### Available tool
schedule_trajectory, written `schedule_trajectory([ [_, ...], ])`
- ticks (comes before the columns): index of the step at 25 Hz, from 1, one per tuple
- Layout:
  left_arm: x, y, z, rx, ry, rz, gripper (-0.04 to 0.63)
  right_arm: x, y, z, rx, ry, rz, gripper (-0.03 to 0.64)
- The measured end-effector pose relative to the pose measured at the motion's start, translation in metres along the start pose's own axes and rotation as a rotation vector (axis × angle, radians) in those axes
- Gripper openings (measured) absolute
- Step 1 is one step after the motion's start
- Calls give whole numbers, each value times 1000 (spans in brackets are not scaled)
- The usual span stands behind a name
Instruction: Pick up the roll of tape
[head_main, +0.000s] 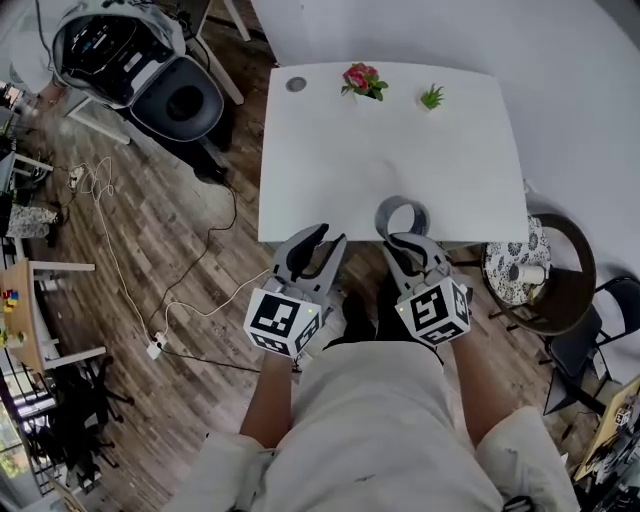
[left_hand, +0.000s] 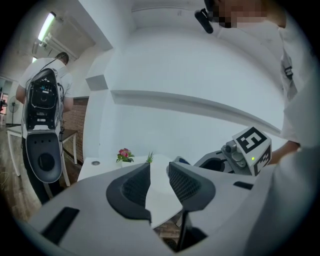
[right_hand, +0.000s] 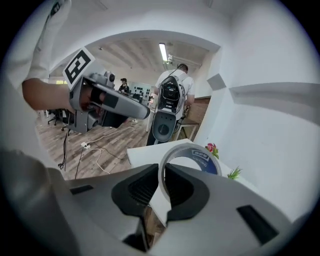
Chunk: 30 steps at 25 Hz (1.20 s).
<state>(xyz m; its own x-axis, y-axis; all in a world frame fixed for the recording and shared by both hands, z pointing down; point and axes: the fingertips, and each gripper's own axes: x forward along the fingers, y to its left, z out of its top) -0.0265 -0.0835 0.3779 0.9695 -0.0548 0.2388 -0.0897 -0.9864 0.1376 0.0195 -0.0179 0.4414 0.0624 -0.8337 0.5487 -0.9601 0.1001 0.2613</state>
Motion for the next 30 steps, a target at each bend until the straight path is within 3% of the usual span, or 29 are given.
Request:
schedule_trajectory([
  [12, -6, -20, 18, 23, -59, 15, 86, -38, -9, 29, 91, -148, -17, 46],
  [18, -12, -24, 25, 32, -79, 36, 71, -49, -13, 40, 187, -219, 2, 46],
  [30, -12, -31, 29, 36, -87, 31, 46, -67, -23, 46, 247, -282, -22, 46],
])
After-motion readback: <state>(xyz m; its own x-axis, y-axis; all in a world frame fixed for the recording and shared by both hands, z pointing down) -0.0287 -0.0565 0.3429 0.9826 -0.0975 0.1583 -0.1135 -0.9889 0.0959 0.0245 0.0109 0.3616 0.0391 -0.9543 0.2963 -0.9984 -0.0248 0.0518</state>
